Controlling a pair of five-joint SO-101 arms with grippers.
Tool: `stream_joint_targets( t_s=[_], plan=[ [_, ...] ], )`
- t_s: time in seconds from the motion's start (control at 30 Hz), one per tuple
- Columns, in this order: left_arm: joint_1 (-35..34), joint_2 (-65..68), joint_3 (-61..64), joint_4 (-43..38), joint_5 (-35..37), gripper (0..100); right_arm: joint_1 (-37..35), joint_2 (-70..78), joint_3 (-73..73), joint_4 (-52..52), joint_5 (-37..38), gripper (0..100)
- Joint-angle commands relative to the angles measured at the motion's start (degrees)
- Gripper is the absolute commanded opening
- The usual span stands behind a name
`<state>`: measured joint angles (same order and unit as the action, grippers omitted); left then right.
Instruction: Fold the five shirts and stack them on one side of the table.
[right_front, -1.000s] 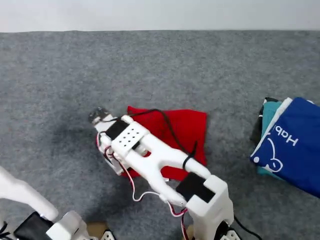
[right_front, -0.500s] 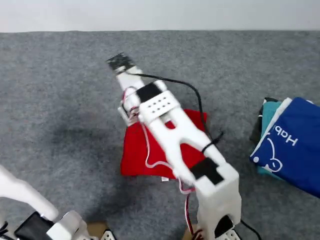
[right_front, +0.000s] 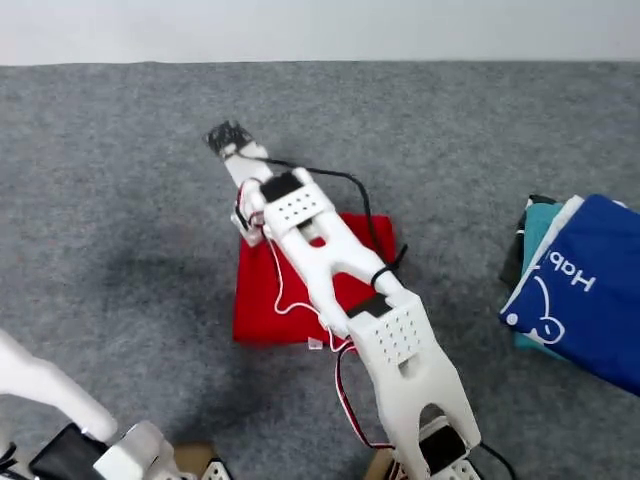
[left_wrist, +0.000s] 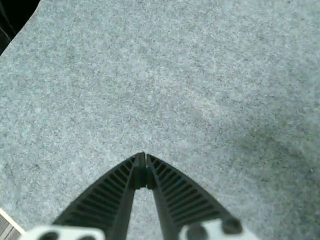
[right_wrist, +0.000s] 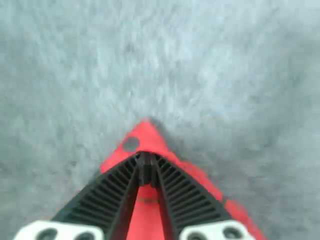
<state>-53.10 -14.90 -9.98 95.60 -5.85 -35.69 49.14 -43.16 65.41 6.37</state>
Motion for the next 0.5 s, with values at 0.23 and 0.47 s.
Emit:
stream_joint_targets(
  t_s=[0.23, 0.47],
  plan=[
    [0.1, -2.1, -0.1, -0.9, -0.4, 0, 2.0, -0.8, -30.2, 37.1, 0.4, 0.9],
    [0.2, -6.4, -0.1, 0.8, -0.4, 0, 4.4, -9.2, -21.3, 37.8, -1.8, 0.9]
  ],
)
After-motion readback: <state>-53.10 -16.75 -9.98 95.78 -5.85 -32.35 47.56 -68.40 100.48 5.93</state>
